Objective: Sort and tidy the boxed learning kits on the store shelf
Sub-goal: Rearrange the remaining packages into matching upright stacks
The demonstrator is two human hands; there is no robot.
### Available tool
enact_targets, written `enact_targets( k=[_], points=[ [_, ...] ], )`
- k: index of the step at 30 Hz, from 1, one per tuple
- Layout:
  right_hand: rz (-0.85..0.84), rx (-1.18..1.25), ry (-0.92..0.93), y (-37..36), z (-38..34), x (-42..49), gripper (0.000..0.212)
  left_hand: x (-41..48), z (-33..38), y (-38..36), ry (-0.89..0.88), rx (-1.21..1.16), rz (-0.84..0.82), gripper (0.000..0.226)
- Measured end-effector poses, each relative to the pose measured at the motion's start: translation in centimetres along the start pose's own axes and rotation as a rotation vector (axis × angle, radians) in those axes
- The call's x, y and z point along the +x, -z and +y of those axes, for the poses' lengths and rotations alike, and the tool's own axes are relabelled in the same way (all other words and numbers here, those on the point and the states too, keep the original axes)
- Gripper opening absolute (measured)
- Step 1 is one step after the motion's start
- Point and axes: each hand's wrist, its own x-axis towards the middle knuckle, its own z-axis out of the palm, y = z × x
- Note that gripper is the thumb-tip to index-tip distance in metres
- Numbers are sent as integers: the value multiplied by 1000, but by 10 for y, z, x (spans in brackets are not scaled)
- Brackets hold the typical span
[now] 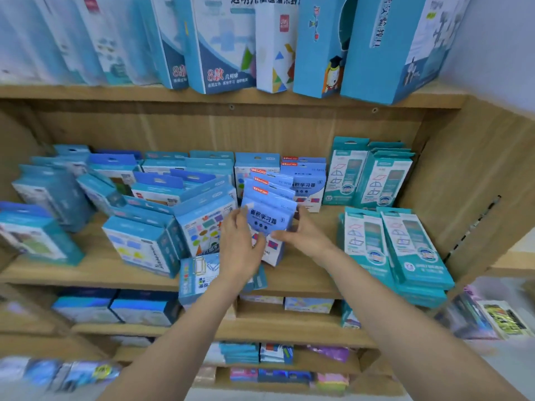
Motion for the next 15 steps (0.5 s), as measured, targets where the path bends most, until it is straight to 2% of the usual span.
enact_targets(
  k=[7, 12, 15],
  points=[
    [120, -23, -23, -5, 4, 21, 64, 13, -15, -2, -39, -47, -50, 63],
    [177, -53, 35, 10, 7, 22, 65, 17, -15, -8, -89, -68, 3, 57],
    [150, -110, 39, 37, 4, 21, 69, 22, -9, -14, -58, -86, 1, 60]
  ],
)
